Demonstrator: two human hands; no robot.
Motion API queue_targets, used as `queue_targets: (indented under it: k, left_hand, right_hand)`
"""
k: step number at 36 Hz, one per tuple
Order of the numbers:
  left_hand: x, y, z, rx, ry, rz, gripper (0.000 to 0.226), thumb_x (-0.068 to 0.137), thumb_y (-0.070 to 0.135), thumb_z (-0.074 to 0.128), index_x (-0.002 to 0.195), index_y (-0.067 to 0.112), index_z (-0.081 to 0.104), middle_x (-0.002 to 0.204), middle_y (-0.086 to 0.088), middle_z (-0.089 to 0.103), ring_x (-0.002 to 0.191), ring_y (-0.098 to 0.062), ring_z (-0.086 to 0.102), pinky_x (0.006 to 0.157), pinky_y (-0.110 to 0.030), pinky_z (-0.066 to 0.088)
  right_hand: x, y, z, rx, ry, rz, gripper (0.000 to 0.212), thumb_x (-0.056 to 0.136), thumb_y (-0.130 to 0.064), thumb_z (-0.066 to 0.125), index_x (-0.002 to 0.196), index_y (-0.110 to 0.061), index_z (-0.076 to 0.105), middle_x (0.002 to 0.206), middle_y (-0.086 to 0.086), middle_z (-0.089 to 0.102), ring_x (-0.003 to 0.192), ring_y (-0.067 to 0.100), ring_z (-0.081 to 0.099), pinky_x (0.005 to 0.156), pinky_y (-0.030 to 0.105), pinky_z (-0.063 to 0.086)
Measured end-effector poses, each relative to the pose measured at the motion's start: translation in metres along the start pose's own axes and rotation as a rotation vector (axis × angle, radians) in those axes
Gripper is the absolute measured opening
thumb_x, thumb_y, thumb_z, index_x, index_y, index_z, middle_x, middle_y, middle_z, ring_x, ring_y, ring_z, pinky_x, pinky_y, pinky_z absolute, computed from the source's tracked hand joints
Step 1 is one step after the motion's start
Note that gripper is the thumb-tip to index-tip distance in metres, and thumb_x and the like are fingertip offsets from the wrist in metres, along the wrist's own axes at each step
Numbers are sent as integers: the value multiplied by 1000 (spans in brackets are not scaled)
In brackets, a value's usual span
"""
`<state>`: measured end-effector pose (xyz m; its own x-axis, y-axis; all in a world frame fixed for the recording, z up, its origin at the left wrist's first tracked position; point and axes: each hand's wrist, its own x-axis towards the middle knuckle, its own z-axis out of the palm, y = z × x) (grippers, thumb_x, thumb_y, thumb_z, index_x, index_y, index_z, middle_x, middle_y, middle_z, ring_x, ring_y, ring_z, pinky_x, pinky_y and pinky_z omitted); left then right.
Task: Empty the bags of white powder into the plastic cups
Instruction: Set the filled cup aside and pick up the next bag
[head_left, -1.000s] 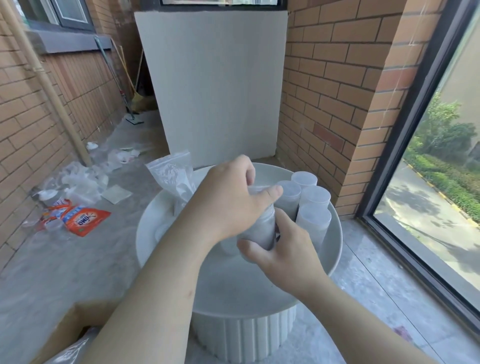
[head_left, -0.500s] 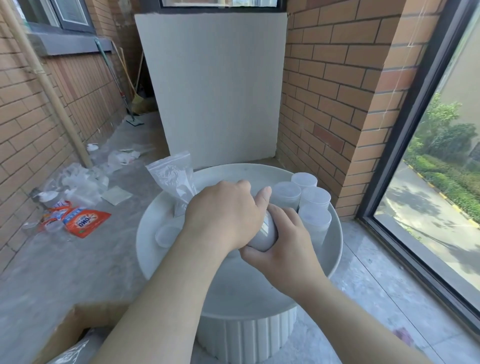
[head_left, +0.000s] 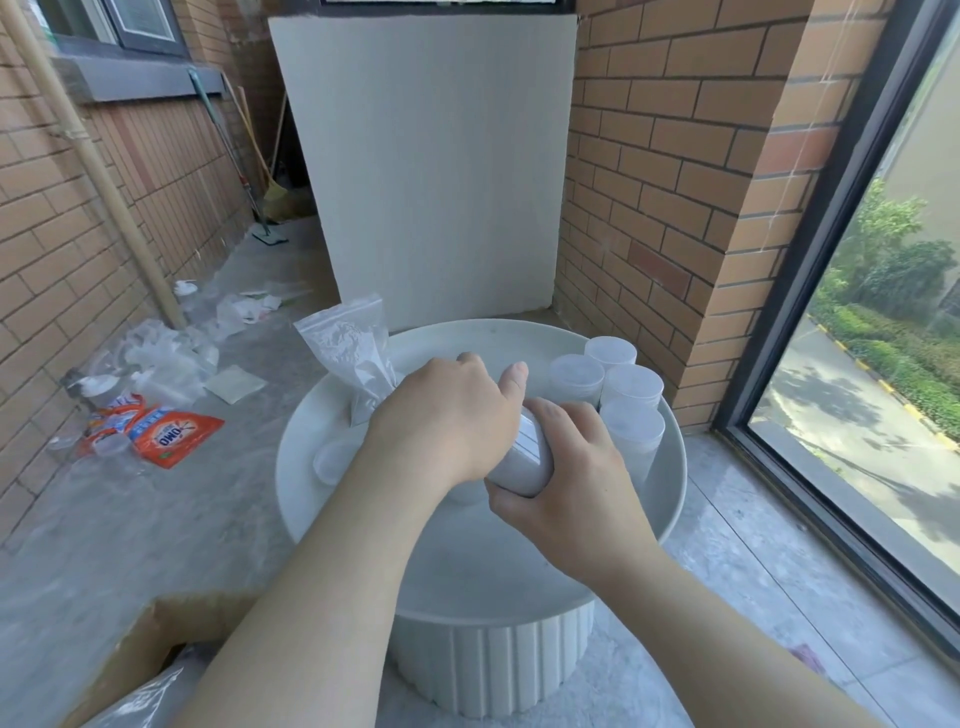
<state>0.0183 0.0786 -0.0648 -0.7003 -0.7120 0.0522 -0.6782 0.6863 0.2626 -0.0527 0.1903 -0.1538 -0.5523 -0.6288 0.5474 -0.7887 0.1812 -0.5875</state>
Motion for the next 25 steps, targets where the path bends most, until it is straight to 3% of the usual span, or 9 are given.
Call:
queue_targets:
  k: [3,7,11,14,16,18,21,23,25]
  left_hand:
    - [3,-4,0,-6,-32,10,51,100,41,14,121,14,52,88,-6,46,84,-29,42,69,-35,35]
    - [-1,-2,1,-141,-40,15,23,99,15,24,114,14,41,88,-5,44,82,-30,42,67,-38,36]
    - [-6,-2,-6,-177,-156,111,30,103,42,26,106,23,49,103,1,58,88,-20,53,67,-35,38]
    - [-9,-1,-17,-434,-288,243,21,94,21,43,102,33,59,104,14,61,96,-9,57,76,-29,45]
    - [-10,-1,-22,-588,-271,253,18,92,23,51,101,35,62,108,17,63,106,-6,57,87,-29,47]
    - [-7,-1,-19,-497,-162,230,20,95,47,50,110,37,59,118,20,58,114,-7,54,88,-29,43]
    - [-3,-6,-13,-200,-65,143,51,91,72,36,113,33,60,106,13,61,97,-12,59,79,-33,47]
    - [-2,-12,-12,-231,-87,141,46,90,72,41,103,34,65,94,10,65,84,-8,61,75,-31,51]
    - [0,-18,-14,-315,-130,206,34,88,67,52,105,40,65,96,14,65,86,-4,60,77,-29,52]
  right_hand:
    - [-1,0,3,-46,3,-15,58,66,-32,78,120,-22,59,101,-5,54,96,14,52,73,26,46]
    - [-2,3,5,-75,-8,1,58,66,-32,78,120,-24,59,102,-6,55,97,14,52,73,24,42]
    - [-1,4,2,39,-31,104,66,68,-34,82,129,-27,58,107,-7,57,98,2,48,78,8,39]
    - [0,2,2,117,-70,199,63,69,-36,81,127,-33,57,108,-15,54,102,-6,47,77,1,36]
    - [0,0,2,138,-82,230,56,69,-36,81,120,-36,57,107,-18,52,107,-12,44,77,0,36]
    - [1,-1,3,150,-70,234,51,69,-34,81,114,-37,57,107,-16,54,107,-13,43,78,0,35]
    - [2,-1,2,141,-70,238,46,69,-34,81,108,-35,57,104,-14,55,104,-13,44,77,-1,34]
    - [1,-1,1,148,-71,248,44,69,-33,82,104,-36,56,102,-14,55,103,-14,44,77,0,34]
    - [0,-2,0,174,-71,263,46,69,-32,83,104,-41,54,102,-18,55,104,-15,44,77,-1,34]
